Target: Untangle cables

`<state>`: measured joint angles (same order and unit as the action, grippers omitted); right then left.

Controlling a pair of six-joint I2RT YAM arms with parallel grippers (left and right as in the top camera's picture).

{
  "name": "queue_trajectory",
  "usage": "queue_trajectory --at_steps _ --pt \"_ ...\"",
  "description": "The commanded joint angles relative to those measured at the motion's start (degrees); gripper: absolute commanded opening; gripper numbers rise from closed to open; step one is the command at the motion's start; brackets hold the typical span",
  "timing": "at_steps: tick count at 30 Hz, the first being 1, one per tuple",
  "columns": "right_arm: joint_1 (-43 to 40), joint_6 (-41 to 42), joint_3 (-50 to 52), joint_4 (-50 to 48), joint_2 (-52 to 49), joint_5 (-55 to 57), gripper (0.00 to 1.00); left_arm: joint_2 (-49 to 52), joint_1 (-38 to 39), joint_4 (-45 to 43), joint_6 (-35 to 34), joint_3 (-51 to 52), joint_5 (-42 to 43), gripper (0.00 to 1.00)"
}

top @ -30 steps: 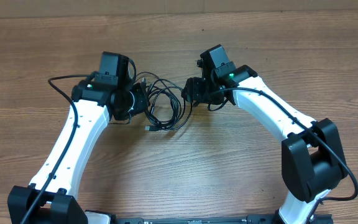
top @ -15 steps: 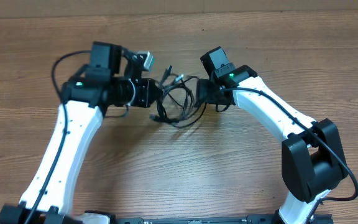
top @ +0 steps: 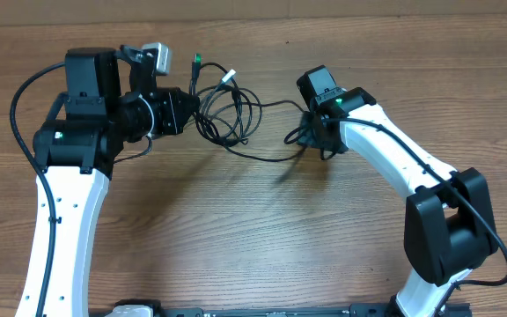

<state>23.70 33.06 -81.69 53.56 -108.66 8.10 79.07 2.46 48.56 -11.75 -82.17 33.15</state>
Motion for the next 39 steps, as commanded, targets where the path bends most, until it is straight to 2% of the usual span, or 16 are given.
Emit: queue_trajectory --at_steps 1,4,8,11,14,19,23,24,27,29,30,32,35,37,38,39 --pt "-1.29 7.85 -1.07 3.76 1.84 8.41 0.6 -1.16 -0.68 -1.6 -8.44 -1.57 -9.29 0.04" --pt "-2.62 10.19 -1.03 5.99 1.84 10.82 0.68 -1.14 -0.68 -1.92 -10.62 -1.57 -11.47 0.04" --pt "-5.01 9.79 -1.07 3.39 1.84 9.77 0.77 -1.14 -0.63 -0.92 -10.56 -1.55 -11.41 0.04" --pt "-6.64 4.15 -1.86 0.24 1.84 1.33 0.78 -1.11 -0.55 0.57 -10.73 -1.55 -10.58 0.04" --pt "-8.46 -0.26 -5.01 -1.4 1.88 -9.55 0.83 -0.81 -0.55 1.66 -14.62 -1.44 -11.8 0.04" --pt "-11.69 -0.63 -15.69 1.27 3.37 -24.46 0.86 0.35 -0.55 2.91 -30.64 -1.42 -17.03 0.04" --pt "-11.5 -0.57 -17.92 0.07 5.9 -39.15 0.87 1.25 -0.55 3.8 -44.04 -1.4 -17.03 0.05" --pt "-10.95 -0.59 -17.92 0.48 6.27 -40.72 0.84 1.46 -0.55 4.37 -47.98 -1.4 -17.03 0.04" --pt "-8.7 -0.52 -17.92 3.98 6.47 -38.99 0.8 1.73 -0.55 8.0 -60.5 -1.4 -17.05 0.05" --pt "-7.32 0.85 -17.9 6.43 6.45 -33.18 1.0 2.08 -0.55 10.97 -65.68 -1.4 -17.14 0.06" --pt "-6.67 2.6 -17.9 7.32 6.45 -28.39 1.0 2.34 -0.55 12.17 -66.58 -1.4 -17.51 0.07" --pt "-5.79 5.79 -17.9 8.83 6.45 -21.59 1.0 3.3 -0.52 14.29 -66.6 -1.4 -19.69 0.1" --pt "-5.7 6.14 -17.9 9.42 6.45 -20.98 1.0 4.79 -0.5 17.51 -63.58 -1.33 -21.75 0.16" --pt "-5.7 6.12 -17.9 9.73 6.45 -20.98 1.0 6.21 -0.5 19.21 -59.93 -1.29 -23.23 0.23" --pt "-5.7 6.12 -17.9 9.77 6.45 -20.96 1.0 7.08 -0.5 19.78 -57.9 -1.25 -23.56 0.36" --pt "-5.7 6.12 -17.9 9.77 6.45 -20.96 1.0 7.87 -0.52 20.13 -56.46 -1.22 -23.54 0.67"
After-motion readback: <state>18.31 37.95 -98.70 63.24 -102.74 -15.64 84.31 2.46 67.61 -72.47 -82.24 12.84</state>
